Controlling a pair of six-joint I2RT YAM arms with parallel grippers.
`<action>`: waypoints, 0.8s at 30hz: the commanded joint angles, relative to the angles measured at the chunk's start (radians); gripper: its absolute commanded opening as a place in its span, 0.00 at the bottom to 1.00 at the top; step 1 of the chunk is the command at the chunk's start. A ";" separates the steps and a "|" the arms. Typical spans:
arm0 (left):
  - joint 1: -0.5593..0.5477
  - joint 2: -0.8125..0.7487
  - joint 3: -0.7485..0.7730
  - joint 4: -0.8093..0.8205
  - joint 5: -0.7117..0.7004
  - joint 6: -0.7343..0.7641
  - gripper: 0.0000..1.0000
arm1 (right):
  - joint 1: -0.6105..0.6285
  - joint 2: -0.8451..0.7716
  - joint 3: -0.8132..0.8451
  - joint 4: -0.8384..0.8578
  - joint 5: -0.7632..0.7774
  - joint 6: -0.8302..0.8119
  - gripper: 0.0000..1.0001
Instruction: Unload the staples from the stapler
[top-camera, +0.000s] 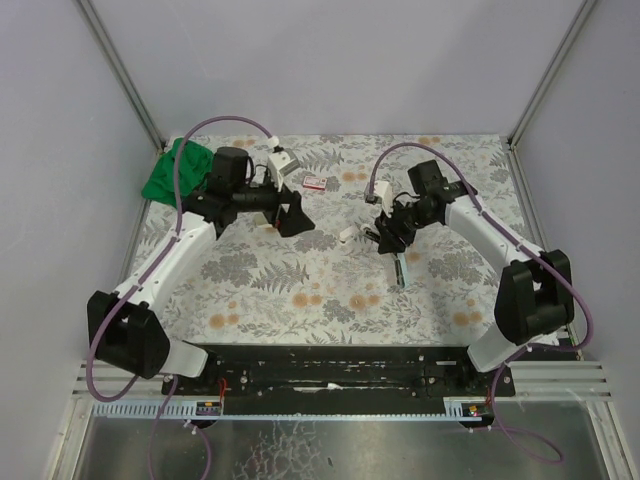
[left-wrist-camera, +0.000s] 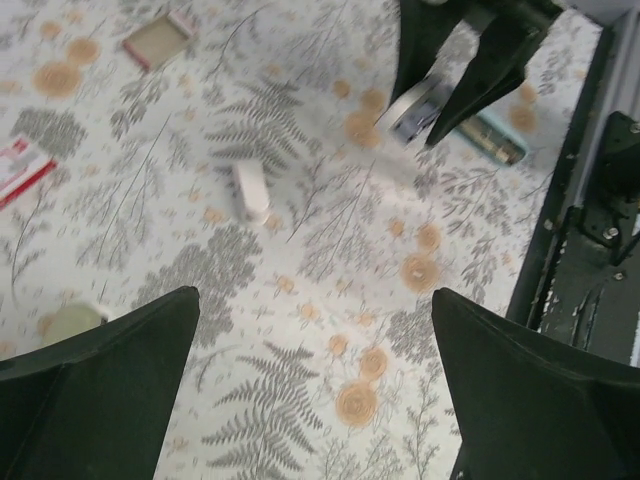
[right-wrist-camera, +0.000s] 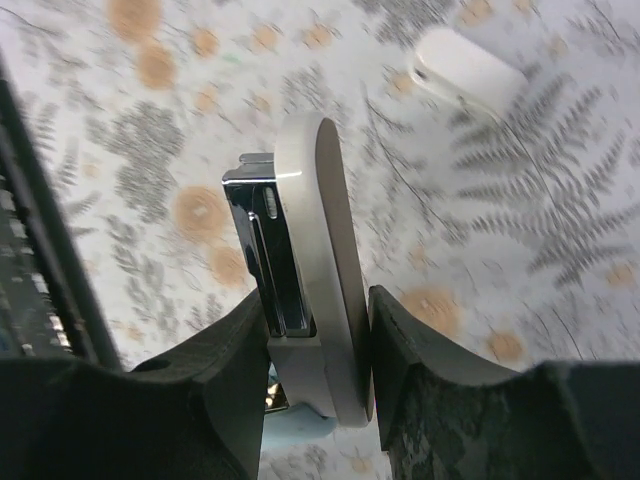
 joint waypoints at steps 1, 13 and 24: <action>0.048 -0.057 -0.063 -0.031 -0.056 0.052 1.00 | 0.007 -0.113 -0.089 0.173 0.276 0.037 0.26; 0.093 -0.147 -0.216 0.038 -0.143 0.057 1.00 | 0.020 -0.140 -0.239 0.356 0.644 -0.007 0.26; 0.131 -0.208 -0.272 0.087 -0.162 0.039 1.00 | 0.208 -0.059 -0.305 0.467 1.102 -0.102 0.27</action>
